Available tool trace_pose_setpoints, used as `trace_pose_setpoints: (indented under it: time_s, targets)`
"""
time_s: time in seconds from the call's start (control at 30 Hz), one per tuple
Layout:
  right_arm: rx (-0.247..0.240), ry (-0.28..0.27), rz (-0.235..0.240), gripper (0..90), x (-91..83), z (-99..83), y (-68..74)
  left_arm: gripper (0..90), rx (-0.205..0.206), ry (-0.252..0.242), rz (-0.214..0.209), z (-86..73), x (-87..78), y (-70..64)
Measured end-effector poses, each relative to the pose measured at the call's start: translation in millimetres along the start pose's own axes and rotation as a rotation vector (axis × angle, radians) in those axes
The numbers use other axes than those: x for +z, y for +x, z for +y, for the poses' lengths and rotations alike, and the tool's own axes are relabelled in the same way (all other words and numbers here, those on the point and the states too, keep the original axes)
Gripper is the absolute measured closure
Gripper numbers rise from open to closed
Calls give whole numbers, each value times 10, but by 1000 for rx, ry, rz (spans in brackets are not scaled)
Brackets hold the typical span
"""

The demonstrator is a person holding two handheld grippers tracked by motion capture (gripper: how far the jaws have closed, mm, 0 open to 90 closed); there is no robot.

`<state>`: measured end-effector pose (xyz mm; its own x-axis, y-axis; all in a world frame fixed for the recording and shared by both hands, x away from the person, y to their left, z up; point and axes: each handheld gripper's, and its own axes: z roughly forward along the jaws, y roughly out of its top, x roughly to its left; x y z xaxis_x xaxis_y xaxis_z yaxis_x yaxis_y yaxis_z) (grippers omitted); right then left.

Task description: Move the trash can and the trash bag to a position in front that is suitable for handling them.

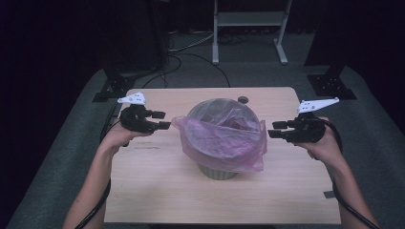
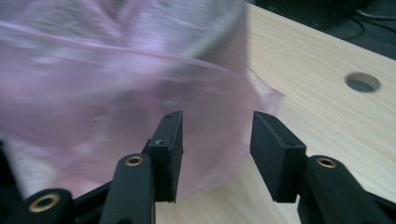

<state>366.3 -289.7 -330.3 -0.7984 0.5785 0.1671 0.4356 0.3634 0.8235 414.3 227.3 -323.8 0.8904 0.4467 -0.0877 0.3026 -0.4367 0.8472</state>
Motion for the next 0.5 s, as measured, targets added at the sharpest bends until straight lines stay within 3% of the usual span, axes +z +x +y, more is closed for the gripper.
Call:
trace_pose_setpoints:
  time_s: [0.13, 0.3, 0.4, 0.5]
  targets:
    - [-61, -5, 62, 494, -55, 56, 168, 395, 49, -10, -79, 51, 2, -118]
    - [-129, 14, 116, 442, -21, 96, 344, 377, 100, 2, -135, 78, 80, -224]
    - [-158, 30, 120, 444, 29, 101, 411, 422, 129, 18, -154, 82, 121, -275]
    - [-178, 41, 99, 522, 85, 103, 464, 514, 153, 27, -175, 89, 161, -325]
